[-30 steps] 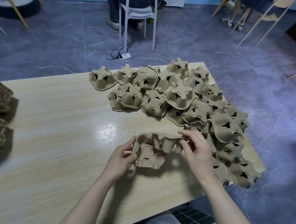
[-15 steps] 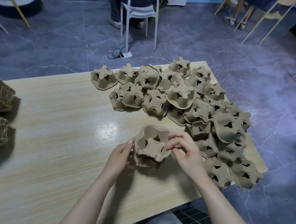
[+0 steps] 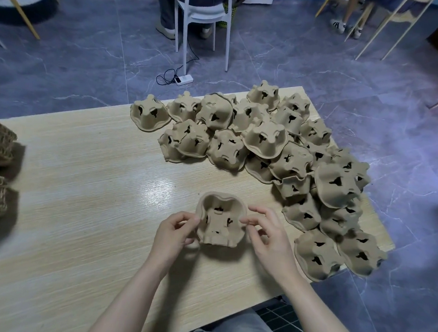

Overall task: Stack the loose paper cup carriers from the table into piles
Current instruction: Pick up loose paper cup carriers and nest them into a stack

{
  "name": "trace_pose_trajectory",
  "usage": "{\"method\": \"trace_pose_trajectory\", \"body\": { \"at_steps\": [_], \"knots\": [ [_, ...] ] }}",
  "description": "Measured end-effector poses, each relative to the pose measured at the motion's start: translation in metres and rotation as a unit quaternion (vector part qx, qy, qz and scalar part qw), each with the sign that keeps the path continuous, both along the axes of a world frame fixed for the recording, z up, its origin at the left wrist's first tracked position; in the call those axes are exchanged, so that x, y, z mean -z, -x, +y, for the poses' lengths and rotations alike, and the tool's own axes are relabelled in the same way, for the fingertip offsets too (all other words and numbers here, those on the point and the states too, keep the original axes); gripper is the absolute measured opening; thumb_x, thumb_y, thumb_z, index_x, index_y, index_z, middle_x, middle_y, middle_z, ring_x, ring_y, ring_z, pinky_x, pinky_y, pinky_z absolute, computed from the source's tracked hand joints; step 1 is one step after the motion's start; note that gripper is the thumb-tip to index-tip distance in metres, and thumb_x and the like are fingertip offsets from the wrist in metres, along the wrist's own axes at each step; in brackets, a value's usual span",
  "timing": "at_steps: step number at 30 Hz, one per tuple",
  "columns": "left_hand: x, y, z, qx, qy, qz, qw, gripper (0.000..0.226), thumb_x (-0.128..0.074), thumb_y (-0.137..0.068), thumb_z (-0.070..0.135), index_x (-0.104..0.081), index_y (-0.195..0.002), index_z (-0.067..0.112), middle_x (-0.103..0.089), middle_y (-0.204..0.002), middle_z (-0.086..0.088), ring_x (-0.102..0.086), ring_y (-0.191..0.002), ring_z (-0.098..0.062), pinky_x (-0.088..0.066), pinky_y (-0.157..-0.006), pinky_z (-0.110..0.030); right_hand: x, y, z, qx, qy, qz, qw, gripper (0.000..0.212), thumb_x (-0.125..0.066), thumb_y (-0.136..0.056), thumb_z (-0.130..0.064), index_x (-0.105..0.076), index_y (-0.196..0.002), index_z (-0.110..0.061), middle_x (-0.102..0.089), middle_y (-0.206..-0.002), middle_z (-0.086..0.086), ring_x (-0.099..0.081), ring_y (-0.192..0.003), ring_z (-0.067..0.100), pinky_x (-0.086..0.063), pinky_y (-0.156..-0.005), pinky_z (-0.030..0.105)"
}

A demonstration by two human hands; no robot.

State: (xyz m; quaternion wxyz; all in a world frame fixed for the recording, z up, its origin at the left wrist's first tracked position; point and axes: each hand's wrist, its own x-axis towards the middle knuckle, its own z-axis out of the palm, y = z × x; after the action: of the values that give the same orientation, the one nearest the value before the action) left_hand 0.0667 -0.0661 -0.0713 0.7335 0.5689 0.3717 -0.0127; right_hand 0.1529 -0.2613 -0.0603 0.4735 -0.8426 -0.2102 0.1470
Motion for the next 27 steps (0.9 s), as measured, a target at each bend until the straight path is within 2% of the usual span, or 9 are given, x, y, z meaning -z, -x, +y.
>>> {"method": "trace_pose_trajectory", "body": {
  "at_steps": [3, 6, 9, 11, 14, 16, 20, 24, 27],
  "knots": [
    [0.002, 0.001, 0.0, 0.002, -0.001, -0.007, 1.0, 0.012, -0.066, -0.092, 0.018, -0.072, -0.086, 0.009, -0.072, -0.077, 0.001, -0.062, -0.073, -0.015, -0.048, -0.069, -0.031, 0.004, 0.003, -0.003, 0.0, 0.003, 0.011, 1.0, 0.03, -0.061, -0.092, -0.004, -0.068, -0.097, -0.032, -0.053, -0.118, -0.02, -0.061, -0.091, 0.009, -0.048, -0.069, 0.016],
    [0.006, 0.002, 0.0, -0.013, -0.008, -0.02, 1.0, 0.004, -0.067, -0.091, 0.009, -0.069, -0.093, 0.012, -0.073, -0.083, 0.006, -0.06, -0.076, -0.018, -0.046, -0.064, -0.03, 0.007, 0.003, -0.005, -0.007, 0.015, 0.025, 1.0, 0.028, -0.061, -0.092, -0.005, -0.069, -0.099, -0.031, -0.055, -0.113, -0.02, -0.06, -0.085, 0.012, -0.051, -0.071, 0.023],
    [0.009, 0.002, 0.0, -0.015, -0.026, -0.014, 0.999, 0.023, -0.068, -0.09, 0.011, -0.064, -0.108, 0.026, -0.067, -0.109, -0.002, -0.065, -0.087, -0.018, -0.054, -0.07, -0.031, 0.007, -0.002, -0.007, -0.008, 0.044, 0.002, 0.999, 0.023, -0.061, -0.093, -0.01, -0.069, -0.102, -0.029, -0.055, -0.118, -0.017, -0.059, -0.085, 0.012, -0.05, -0.071, 0.023],
    [0.009, 0.001, 0.0, 0.002, -0.016, -0.02, 1.0, 0.042, -0.067, -0.091, 0.011, -0.057, -0.122, 0.038, -0.061, -0.113, -0.003, -0.064, -0.091, -0.018, -0.055, -0.075, -0.035, 0.003, -0.014, -0.01, 0.013, 0.084, -0.032, 0.996, 0.022, -0.059, -0.093, -0.014, -0.067, -0.109, -0.027, -0.051, -0.126, -0.014, -0.058, -0.089, 0.011, -0.05, -0.073, 0.023],
    [0.007, -0.001, -0.001, 0.037, 0.017, -0.034, 0.999, 0.059, -0.063, -0.094, 0.006, -0.045, -0.136, 0.042, -0.063, -0.109, 0.001, -0.055, -0.079, -0.021, -0.047, -0.067, -0.033, -0.007, -0.043, -0.015, 0.055, 0.137, -0.121, 0.982, 0.031, -0.059, -0.092, -0.011, -0.063, -0.121, -0.02, -0.047, -0.134, -0.006, -0.055, -0.082, 0.008, -0.048, -0.068, 0.018],
    [0.007, -0.002, -0.002, 0.041, 0.02, -0.04, 0.998, 0.059, -0.06, -0.094, 0.001, -0.046, -0.137, 0.04, -0.063, -0.107, 0.001, -0.049, -0.077, -0.023, -0.041, -0.064, -0.031, -0.015, -0.065, -0.019, 0.076, 0.154, -0.164, 0.971, 0.036, -0.061, -0.09, -0.006, -0.062, -0.123, -0.017, -0.047, -0.135, -0.002, -0.05, -0.077, 0.002, -0.044, -0.065, 0.015],
    [0.009, -0.001, -0.002, 0.036, 0.011, -0.034, 0.999, 0.057, -0.06, -0.093, 0.0, -0.05, -0.133, 0.04, -0.063, -0.107, 0.002, -0.05, -0.077, -0.022, -0.041, -0.064, -0.031, -0.02, -0.101, -0.028, 0.093, 0.246, -0.175, 0.949, 0.04, -0.059, -0.088, -0.01, -0.057, -0.125, -0.026, -0.045, -0.134, -0.008, -0.058, -0.09, 0.017, -0.051, -0.073, 0.036],
    [0.009, 0.0, -0.001, 0.035, 0.003, -0.032, 0.999, 0.056, -0.061, -0.093, 0.0, -0.051, -0.13, 0.041, -0.064, -0.106, 0.002, -0.052, -0.076, -0.019, -0.043, -0.063, -0.029, -0.016, -0.118, -0.035, 0.082, 0.303, -0.175, 0.933, 0.033, -0.058, -0.089, -0.008, -0.062, -0.118, -0.022, -0.05, -0.126, -0.005, -0.06, -0.091, 0.024, -0.047, -0.07, 0.036],
    [0.008, 0.0, 0.0, 0.053, -0.032, -0.02, 0.998, 0.058, -0.062, -0.093, 0.004, -0.048, -0.131, 0.044, -0.064, -0.109, 0.004, -0.059, -0.073, -0.008, -0.046, -0.06, -0.02, -0.008, -0.119, -0.038, 0.062, 0.32, -0.177, 0.928, 0.025, -0.058, -0.089, -0.01, -0.066, -0.11, -0.022, -0.056, -0.111, -0.001, -0.06, -0.091, 0.028, -0.048, -0.069, 0.039]
  ]
}}
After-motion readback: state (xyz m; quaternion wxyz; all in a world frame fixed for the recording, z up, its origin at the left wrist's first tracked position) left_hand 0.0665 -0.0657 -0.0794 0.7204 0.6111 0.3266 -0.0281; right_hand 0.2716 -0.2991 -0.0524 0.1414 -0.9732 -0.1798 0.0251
